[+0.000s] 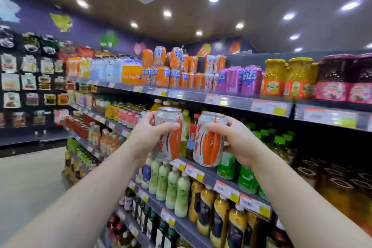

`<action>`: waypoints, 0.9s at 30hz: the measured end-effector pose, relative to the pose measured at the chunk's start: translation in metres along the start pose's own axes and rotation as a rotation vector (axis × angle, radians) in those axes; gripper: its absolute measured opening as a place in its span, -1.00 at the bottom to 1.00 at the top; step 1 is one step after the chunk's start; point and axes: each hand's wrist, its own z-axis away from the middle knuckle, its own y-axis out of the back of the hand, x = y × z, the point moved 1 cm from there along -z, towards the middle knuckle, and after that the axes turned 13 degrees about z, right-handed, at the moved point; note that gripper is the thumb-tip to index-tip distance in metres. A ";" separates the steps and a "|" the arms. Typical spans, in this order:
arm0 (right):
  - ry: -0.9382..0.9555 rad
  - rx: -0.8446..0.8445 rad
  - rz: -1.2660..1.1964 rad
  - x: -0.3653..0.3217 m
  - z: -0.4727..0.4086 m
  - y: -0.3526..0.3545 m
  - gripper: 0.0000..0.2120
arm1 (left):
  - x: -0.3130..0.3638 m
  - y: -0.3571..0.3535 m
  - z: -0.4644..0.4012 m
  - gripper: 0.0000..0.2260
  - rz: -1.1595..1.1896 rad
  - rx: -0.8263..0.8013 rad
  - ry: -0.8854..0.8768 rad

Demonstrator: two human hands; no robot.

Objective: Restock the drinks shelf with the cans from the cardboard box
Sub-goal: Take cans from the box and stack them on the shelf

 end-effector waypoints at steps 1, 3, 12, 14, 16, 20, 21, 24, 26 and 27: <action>-0.002 0.017 0.005 0.000 -0.015 -0.011 -0.70 | -0.001 0.012 -0.017 -0.63 -0.006 -0.030 -0.001; -0.004 0.061 -0.006 0.001 -0.041 -0.032 -0.64 | -0.004 0.037 -0.051 -0.66 -0.004 -0.085 0.001; -0.158 0.283 -0.001 0.008 -0.114 -0.090 -0.52 | -0.017 0.093 -0.181 -0.55 0.053 -0.330 0.080; -0.188 0.329 0.015 0.008 -0.123 -0.090 -0.55 | -0.025 0.092 -0.203 -0.52 0.089 -0.382 0.099; -0.200 0.363 0.040 0.005 -0.128 -0.085 -0.65 | -0.032 0.087 -0.217 -0.55 0.107 -0.405 0.101; -0.185 0.434 0.044 0.000 -0.150 -0.074 -0.79 | -0.044 0.080 -0.250 -0.60 0.118 -0.480 0.084; -0.174 0.443 0.051 -0.002 -0.157 -0.072 -0.78 | -0.045 0.079 -0.258 -0.60 0.124 -0.487 0.085; -0.138 0.457 0.064 -0.011 -0.180 -0.065 -0.66 | -0.039 0.079 -0.285 -0.60 0.117 -0.517 0.100; -0.116 0.434 0.092 -0.019 -0.199 -0.062 -0.58 | -0.030 0.082 -0.304 -0.57 0.107 -0.535 0.091; -0.102 0.420 0.108 -0.023 -0.209 -0.062 -0.57 | -0.026 0.084 -0.314 -0.57 0.103 -0.540 0.084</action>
